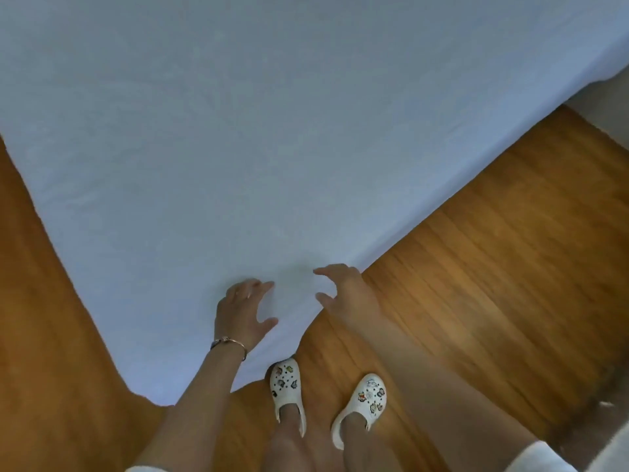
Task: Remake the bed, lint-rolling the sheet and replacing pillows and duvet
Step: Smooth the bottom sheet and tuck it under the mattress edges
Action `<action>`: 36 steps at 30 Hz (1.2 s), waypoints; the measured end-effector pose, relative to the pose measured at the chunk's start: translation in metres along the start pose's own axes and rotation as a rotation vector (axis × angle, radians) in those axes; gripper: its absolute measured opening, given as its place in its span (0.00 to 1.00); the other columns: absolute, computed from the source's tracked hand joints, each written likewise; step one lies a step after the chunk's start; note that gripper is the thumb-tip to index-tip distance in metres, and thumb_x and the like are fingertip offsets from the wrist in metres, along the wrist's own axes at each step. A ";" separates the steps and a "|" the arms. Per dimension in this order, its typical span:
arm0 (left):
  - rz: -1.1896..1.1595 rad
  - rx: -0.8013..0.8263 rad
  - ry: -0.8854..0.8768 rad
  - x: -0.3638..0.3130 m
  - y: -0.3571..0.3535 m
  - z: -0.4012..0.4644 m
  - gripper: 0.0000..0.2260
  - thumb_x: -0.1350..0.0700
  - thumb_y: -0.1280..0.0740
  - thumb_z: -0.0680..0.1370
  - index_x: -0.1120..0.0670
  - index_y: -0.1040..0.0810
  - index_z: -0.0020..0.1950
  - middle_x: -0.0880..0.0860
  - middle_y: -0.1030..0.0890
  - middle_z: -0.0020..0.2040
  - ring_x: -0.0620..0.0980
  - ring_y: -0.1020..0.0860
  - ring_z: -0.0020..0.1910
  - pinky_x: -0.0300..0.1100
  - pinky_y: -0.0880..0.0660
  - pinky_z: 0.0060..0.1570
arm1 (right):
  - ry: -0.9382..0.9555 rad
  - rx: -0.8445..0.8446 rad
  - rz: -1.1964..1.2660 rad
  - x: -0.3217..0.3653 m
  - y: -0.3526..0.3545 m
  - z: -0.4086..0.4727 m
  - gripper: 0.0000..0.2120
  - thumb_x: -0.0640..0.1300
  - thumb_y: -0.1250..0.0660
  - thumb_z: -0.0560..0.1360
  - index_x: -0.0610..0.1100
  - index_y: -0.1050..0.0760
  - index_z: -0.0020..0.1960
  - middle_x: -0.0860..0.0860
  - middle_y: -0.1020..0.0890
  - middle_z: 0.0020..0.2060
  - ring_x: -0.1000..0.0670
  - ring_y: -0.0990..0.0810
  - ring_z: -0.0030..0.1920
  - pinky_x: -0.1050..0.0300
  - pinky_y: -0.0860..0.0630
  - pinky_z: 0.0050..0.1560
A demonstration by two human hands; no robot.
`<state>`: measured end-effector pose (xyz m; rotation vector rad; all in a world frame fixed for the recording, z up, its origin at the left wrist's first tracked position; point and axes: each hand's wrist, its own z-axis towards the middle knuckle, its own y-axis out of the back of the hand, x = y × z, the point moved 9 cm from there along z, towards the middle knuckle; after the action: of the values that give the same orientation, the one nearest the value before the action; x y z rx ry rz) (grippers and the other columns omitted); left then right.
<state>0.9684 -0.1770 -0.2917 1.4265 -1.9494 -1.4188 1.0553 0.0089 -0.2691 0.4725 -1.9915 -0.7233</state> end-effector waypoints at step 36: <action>-0.147 -0.072 -0.043 0.116 -0.027 -0.073 0.13 0.53 0.23 0.68 0.51 0.26 0.44 0.46 0.26 0.41 0.45 0.26 0.38 0.35 0.34 0.34 | 0.286 0.386 -0.749 0.056 -0.113 0.047 0.12 0.54 0.34 0.77 0.47 0.29 0.54 0.53 0.27 0.51 0.52 0.28 0.55 0.59 0.31 0.48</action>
<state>0.9850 -0.3136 -0.3139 1.5455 -1.8309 -1.5791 0.9913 -0.0946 -0.3260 1.5125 -1.6598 -0.6531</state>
